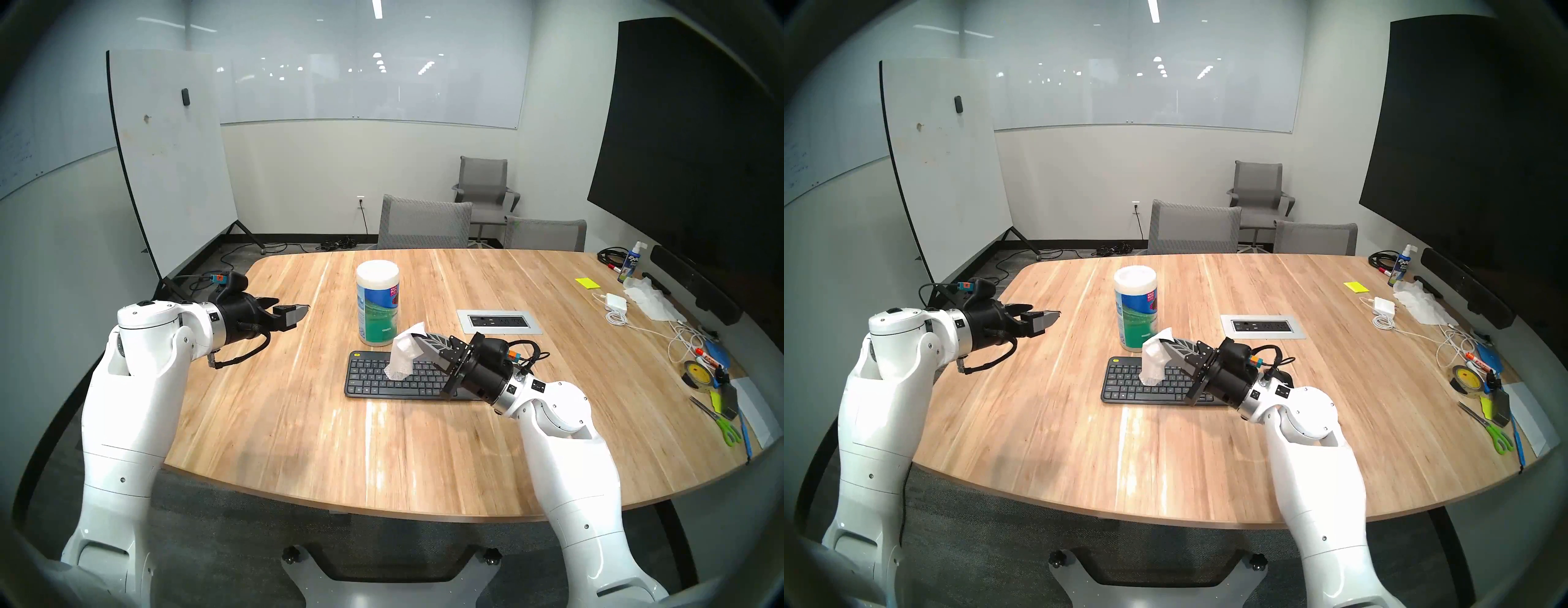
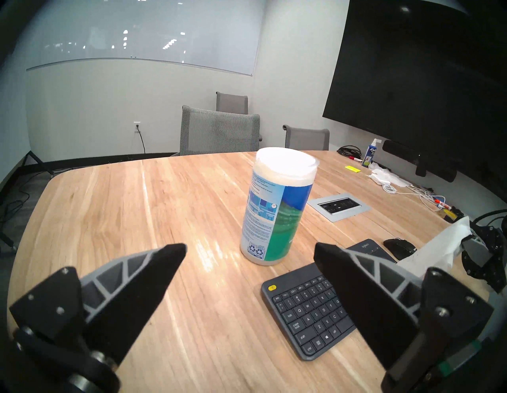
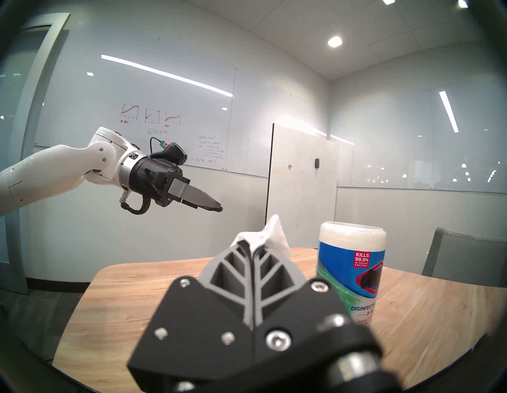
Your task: Wipe the keyboards and mice with a disinfecting wipe, then set the wipe down
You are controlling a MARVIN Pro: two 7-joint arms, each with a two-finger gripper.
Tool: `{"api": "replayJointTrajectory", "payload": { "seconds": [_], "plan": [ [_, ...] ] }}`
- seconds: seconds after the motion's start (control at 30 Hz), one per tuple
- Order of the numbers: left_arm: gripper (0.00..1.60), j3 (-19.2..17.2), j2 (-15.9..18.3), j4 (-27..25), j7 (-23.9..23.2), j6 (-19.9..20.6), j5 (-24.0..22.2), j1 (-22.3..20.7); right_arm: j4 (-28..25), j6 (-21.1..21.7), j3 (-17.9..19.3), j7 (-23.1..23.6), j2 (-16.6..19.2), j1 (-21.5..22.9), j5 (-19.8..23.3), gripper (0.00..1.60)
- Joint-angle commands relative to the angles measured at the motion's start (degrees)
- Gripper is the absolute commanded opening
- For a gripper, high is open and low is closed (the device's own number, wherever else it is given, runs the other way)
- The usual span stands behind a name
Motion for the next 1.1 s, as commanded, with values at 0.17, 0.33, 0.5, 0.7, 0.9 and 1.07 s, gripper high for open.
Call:
{"api": "replayJointTrajectory", "payload": {
  "seconds": [0.17,0.33,0.5,0.7,0.9,1.07],
  "plan": [
    [1.6,-0.5,-0.1,-1.4,-0.4,-0.4,-0.2,-0.9,-0.2,-0.4,-0.9,0.0,-0.6,0.8,-0.8,0.0],
    [1.6,-0.6,-0.1,-1.4,-0.4,-0.4,-0.2,-0.9,-0.4,-0.6,-1.5,-0.2,-1.0,0.4,-1.4,0.0],
    [1.6,-0.6,-0.1,-1.4,-0.4,-0.4,-0.2,-0.9,-1.0,-0.5,-2.2,-0.4,-1.4,0.1,-2.1,0.0],
    [1.6,-0.6,-0.1,-1.4,-0.5,-0.4,-0.2,-0.9,-1.3,-0.6,-3.1,-0.9,-1.8,-0.2,-3.1,0.0],
    [1.6,-0.6,-0.1,-1.4,-0.5,-0.4,-0.1,-0.9,0.5,-2.8,-5.5,-1.7,-2.6,-0.1,-5.9,0.0],
    [1.6,-0.6,-0.1,-1.4,-0.5,-0.4,-0.1,-0.9,1.1,-3.0,-6.8,-2.2,-3.2,0.0,-7.4,0.0]
  ]
}}
